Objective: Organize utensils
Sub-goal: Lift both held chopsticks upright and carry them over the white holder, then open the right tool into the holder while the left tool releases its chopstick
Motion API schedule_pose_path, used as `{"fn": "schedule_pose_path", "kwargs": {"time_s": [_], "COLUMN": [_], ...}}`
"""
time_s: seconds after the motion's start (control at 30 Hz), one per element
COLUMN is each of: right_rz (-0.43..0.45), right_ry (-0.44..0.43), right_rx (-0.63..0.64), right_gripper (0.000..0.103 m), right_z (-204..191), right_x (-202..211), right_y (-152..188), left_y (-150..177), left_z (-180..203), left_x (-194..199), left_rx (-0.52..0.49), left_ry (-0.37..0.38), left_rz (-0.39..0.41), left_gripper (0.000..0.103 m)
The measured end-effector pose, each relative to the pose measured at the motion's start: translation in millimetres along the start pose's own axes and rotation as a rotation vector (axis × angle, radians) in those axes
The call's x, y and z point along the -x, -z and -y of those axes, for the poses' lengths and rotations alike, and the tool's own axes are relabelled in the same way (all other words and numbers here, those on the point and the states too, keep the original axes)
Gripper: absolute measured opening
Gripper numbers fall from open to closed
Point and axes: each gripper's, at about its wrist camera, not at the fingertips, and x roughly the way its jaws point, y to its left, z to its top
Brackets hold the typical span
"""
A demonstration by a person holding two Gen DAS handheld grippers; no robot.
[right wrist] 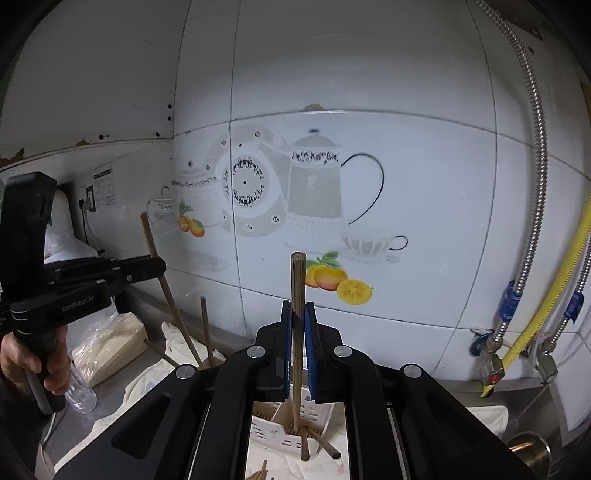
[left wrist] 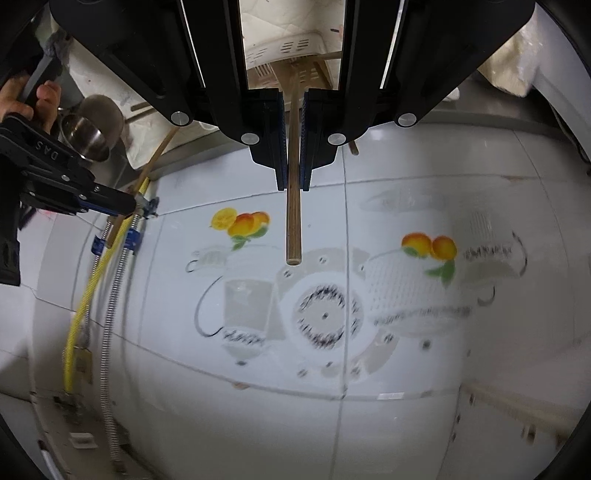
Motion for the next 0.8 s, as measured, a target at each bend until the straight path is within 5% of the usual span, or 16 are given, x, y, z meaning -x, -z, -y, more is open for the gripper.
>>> {"fn": "schedule_pose_path", "kwargs": {"time_s": [0.8], "right_rz": [-0.144], "right_ry": [0.018], "right_rx": [0.015], "right_gripper": [0.007], "right_z": [2], "right_x": [-43], "right_y": [54], "left_y": [49], "left_z": [-18], "left_x": [-37], "left_rx": [0.047], "left_ry": [0.003], "left_rz": [-0.139], "left_gripper": [0.007]}}
